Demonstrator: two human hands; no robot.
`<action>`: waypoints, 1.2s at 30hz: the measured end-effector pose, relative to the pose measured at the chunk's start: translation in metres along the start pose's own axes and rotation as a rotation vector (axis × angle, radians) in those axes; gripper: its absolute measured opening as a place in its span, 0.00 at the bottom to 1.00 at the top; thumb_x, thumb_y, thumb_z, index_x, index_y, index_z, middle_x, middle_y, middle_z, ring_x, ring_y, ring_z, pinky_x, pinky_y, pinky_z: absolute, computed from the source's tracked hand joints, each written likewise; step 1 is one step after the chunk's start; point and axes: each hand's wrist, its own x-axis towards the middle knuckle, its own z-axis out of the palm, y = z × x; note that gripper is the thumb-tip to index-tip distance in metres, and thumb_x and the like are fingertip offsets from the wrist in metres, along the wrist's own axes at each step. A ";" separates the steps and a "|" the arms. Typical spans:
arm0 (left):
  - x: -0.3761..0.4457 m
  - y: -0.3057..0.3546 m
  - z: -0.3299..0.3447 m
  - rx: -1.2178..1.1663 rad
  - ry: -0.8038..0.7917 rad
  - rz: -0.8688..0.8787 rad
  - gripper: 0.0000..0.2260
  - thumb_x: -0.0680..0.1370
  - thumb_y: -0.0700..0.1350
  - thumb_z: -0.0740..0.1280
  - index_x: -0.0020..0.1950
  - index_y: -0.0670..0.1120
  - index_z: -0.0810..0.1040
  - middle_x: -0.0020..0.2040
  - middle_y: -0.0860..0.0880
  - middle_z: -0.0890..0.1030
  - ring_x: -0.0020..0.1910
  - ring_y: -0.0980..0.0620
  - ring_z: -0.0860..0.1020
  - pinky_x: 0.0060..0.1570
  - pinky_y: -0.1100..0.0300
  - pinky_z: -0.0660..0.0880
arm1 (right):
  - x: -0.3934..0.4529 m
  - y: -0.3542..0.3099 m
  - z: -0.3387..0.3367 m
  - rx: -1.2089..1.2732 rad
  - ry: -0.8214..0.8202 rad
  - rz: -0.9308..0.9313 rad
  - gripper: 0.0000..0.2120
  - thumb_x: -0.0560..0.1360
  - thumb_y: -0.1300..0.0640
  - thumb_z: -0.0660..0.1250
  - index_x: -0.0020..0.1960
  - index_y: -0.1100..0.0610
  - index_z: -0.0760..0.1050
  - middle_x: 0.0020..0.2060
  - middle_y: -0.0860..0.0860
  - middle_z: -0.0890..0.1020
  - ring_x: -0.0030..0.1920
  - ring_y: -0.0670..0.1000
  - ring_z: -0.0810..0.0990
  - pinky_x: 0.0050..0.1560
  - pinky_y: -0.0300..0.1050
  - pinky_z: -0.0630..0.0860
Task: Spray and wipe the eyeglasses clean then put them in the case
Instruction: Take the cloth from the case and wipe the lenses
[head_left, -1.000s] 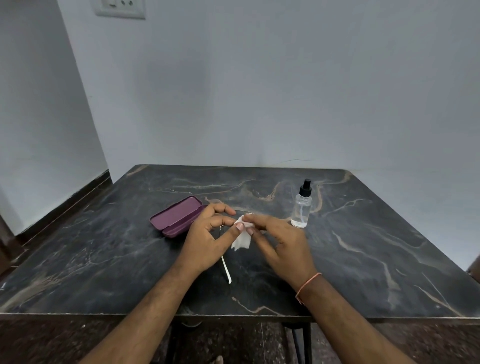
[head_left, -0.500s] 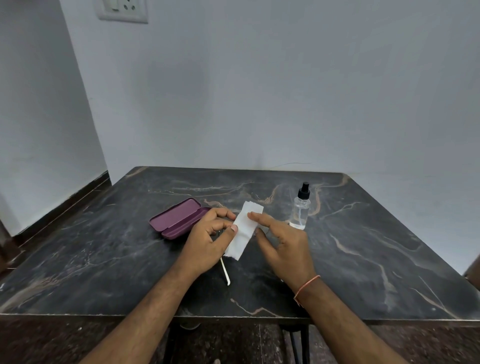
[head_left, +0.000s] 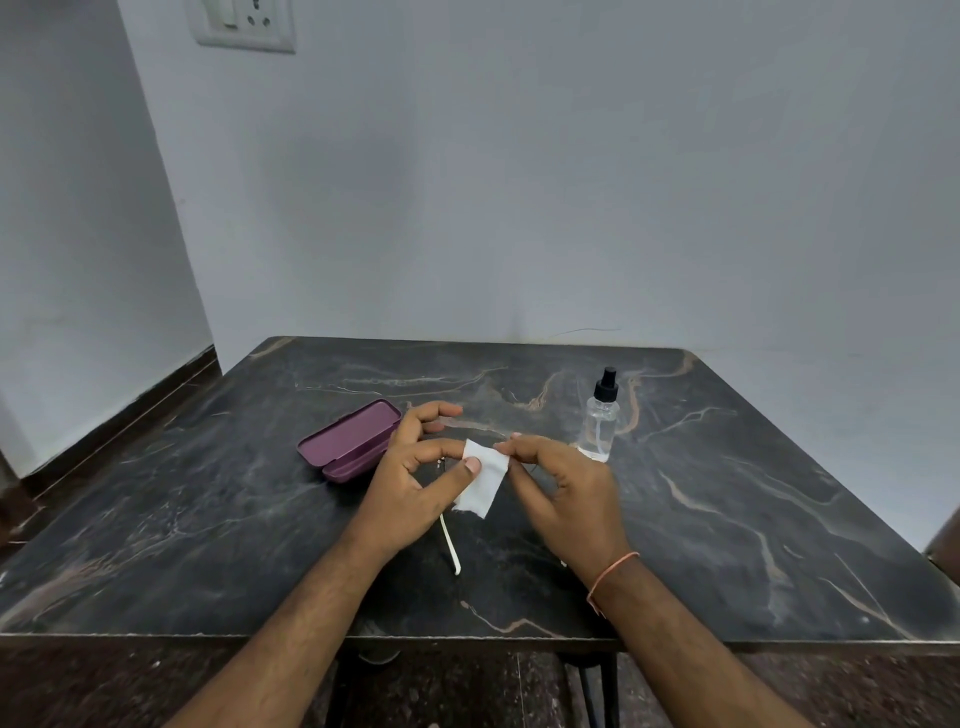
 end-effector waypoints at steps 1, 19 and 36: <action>0.000 -0.002 0.000 0.010 0.002 0.009 0.10 0.75 0.58 0.75 0.51 0.57 0.91 0.74 0.59 0.75 0.75 0.53 0.72 0.71 0.59 0.72 | 0.001 -0.001 -0.001 0.002 -0.012 0.005 0.11 0.77 0.63 0.77 0.58 0.54 0.87 0.53 0.44 0.88 0.55 0.41 0.85 0.57 0.40 0.82; 0.004 -0.002 0.000 0.103 -0.004 0.020 0.10 0.76 0.62 0.73 0.55 0.64 0.89 0.64 0.62 0.84 0.72 0.52 0.76 0.73 0.44 0.74 | -0.002 -0.007 -0.003 0.338 -0.151 0.229 0.15 0.76 0.61 0.74 0.62 0.52 0.85 0.47 0.44 0.87 0.53 0.50 0.86 0.57 0.46 0.83; 0.001 0.003 0.000 0.004 0.024 -0.071 0.09 0.74 0.54 0.79 0.53 0.56 0.91 0.50 0.52 0.88 0.53 0.49 0.86 0.43 0.59 0.84 | 0.001 -0.005 -0.001 0.386 -0.147 0.379 0.09 0.76 0.57 0.79 0.56 0.51 0.88 0.48 0.45 0.89 0.51 0.51 0.88 0.58 0.56 0.84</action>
